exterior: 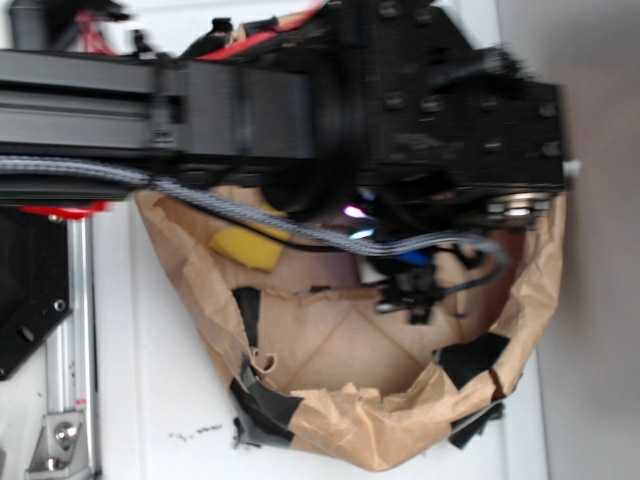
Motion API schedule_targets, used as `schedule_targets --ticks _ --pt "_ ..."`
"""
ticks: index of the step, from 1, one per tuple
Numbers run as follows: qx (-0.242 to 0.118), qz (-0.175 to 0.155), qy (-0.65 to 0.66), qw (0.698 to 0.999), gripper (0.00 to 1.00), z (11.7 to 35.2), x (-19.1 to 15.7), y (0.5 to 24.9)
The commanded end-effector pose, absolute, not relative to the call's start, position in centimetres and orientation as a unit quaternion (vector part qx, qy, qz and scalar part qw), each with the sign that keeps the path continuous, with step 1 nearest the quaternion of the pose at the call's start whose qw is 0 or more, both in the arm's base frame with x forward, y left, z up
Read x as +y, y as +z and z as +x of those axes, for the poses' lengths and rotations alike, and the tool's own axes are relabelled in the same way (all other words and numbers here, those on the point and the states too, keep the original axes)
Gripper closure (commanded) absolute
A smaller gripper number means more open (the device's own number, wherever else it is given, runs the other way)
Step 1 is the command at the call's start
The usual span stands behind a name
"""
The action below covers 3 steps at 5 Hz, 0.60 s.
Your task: Grab the green sponge.
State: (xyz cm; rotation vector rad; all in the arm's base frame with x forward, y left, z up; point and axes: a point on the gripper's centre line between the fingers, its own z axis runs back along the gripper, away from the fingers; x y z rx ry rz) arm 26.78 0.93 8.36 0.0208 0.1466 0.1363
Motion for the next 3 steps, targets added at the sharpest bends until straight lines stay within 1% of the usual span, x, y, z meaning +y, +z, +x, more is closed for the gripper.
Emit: schedule_targets --ticks 1,2,3 --pt "0.065 0.001 0.056 0.996 0.0 22.4 3.5 10.1" --pt "0.067 0.014 0.061 0.996 0.0 22.2 3.2 8.6" --pt "0.069 0.013 0.059 0.996 0.0 22.0 3.6 7.9"
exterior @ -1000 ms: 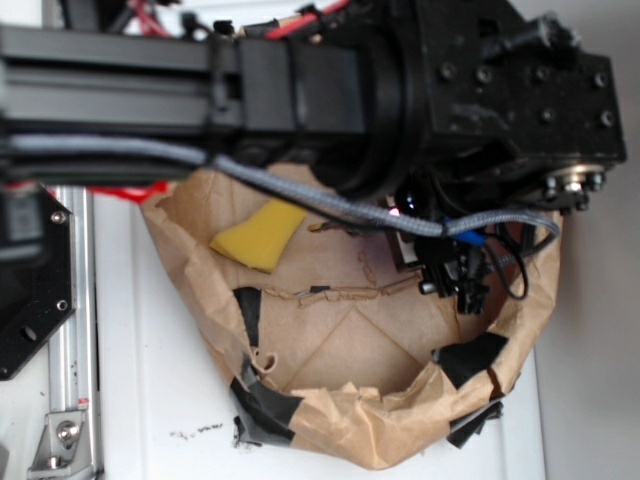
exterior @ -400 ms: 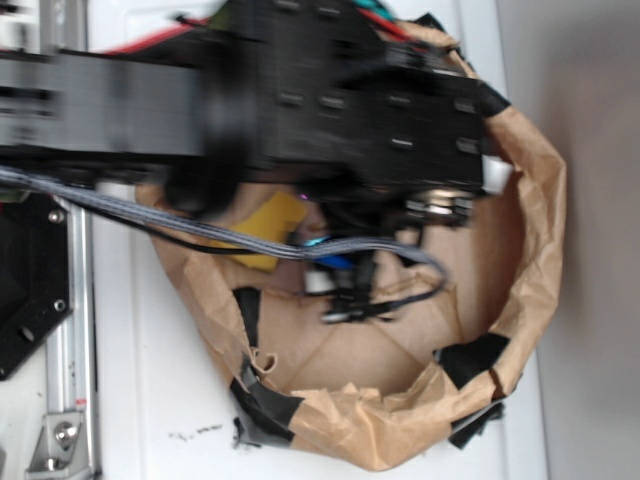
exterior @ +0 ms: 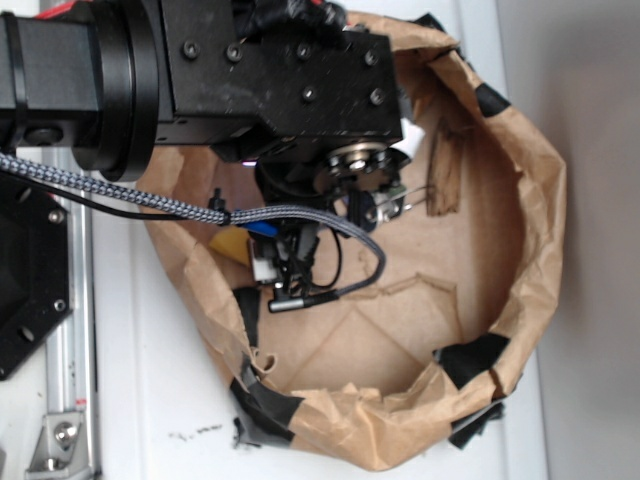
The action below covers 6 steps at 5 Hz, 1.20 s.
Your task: Grab the green sponge.
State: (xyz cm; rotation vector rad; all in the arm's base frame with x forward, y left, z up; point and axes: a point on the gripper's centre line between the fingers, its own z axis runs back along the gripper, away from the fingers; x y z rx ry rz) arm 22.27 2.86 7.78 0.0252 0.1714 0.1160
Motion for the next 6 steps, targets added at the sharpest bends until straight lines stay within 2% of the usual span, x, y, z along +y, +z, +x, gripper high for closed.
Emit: schedule_targets --ticks 1,2,3,4,5,6 --pt "0.072 0.012 0.055 0.996 0.0 21.4 3.5 7.6" --pt "0.023 -0.025 0.075 0.997 0.0 21.0 3.5 7.2" --pt "-0.017 -0.1 0.147 0.984 0.0 20.9 3.9 6.4" --pt "-0.019 -0.047 0.111 0.993 0.0 21.2 3.3 4.2" --pt "0.002 -0.03 0.096 0.995 0.0 21.5 2.5 2.0" --pt "0.019 -0.019 0.095 0.995 0.0 21.9 2.0 1.2"
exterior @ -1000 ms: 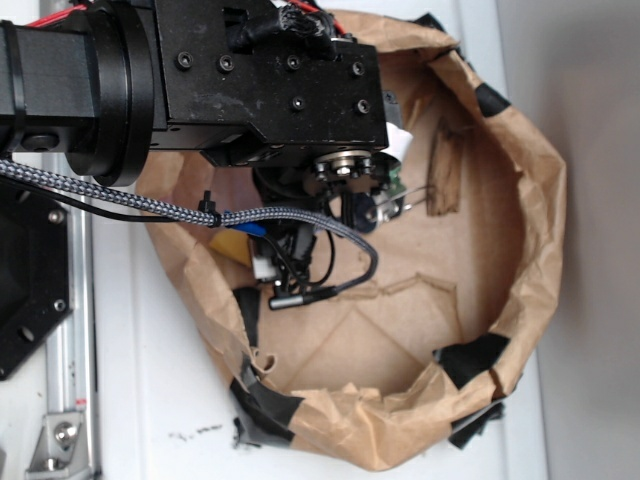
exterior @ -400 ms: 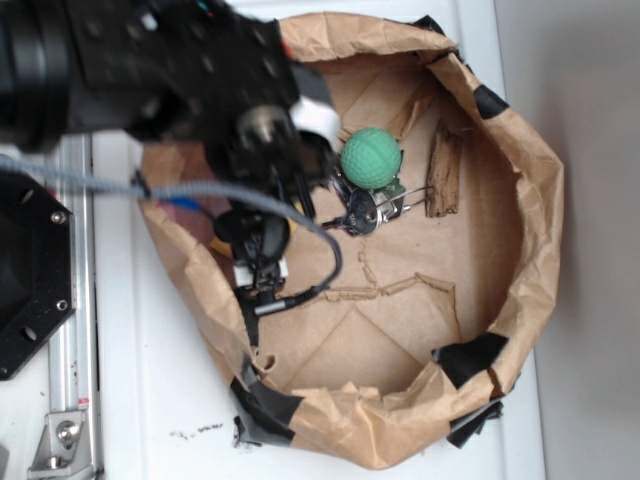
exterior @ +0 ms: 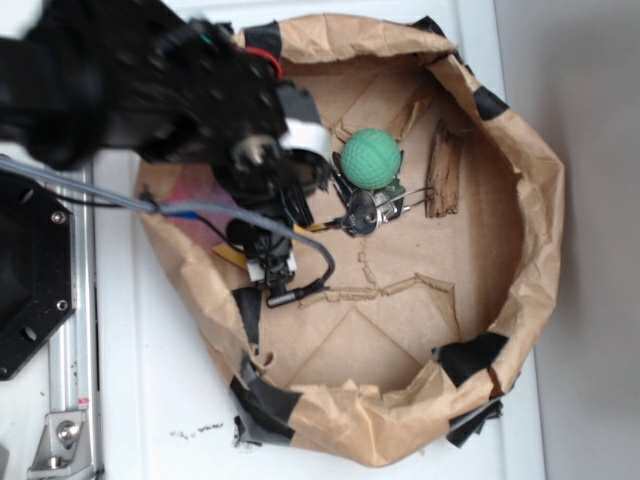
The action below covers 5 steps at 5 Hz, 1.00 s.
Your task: Grab the green sponge.
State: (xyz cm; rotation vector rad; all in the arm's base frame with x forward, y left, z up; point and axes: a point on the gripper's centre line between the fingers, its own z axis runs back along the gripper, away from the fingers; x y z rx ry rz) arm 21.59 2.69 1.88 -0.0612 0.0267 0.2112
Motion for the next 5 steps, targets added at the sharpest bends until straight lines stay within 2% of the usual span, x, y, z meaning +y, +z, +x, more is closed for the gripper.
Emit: schedule_targets --ticks 1,2,4,5 --pt "0.024 -0.014 0.093 0.995 0.0 21.74 1.67 1.05" --pt "0.027 -0.022 0.088 0.996 1.0 22.09 1.33 0.6" --pt "0.036 -0.03 0.089 0.995 1.0 22.27 1.38 1.13" --pt "0.04 -0.025 0.088 0.995 1.0 22.49 1.31 1.0"
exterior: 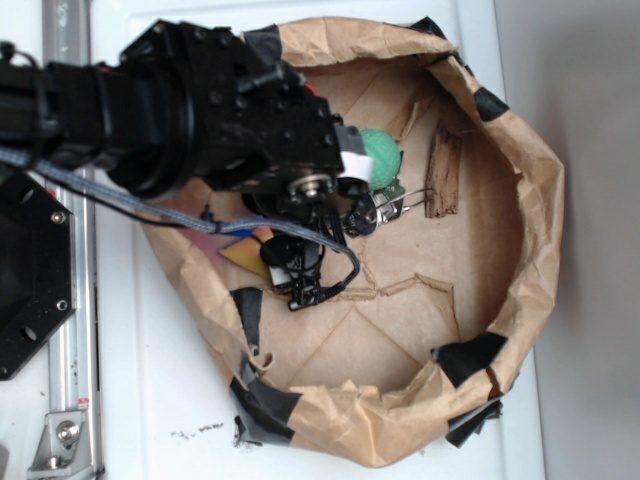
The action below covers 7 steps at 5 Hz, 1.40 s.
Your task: Grab the green sponge.
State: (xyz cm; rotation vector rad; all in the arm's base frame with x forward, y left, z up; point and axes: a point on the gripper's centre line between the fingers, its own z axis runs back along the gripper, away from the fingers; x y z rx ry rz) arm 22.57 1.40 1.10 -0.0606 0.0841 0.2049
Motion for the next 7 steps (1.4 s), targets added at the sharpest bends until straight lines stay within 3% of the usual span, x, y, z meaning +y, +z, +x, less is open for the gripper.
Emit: schedule_targets --ticks 1,2,3,4,5,6,7 --pt "0.044 -0.024 0.088 0.995 1.0 22.7 1.3 0.9" --pt "0.051 -0.019 0.085 0.995 1.0 22.9 1.2 0.9" --pt "0.056 -0.016 0.067 0.996 1.0 23.7 0.3 3.8" --pt "0.029 -0.046 0.057 0.997 1.0 26.0 -1.4 8.9" --pt "-0.004 -0.034 0.045 0.998 1.0 26.6 -2.8 14.0" --pt "-0.044 -0.01 0.014 0.999 1.0 24.0 -3.3 17.6" --pt "-0.035 0.007 0.01 0.999 1.0 22.2 -2.4 17.6"
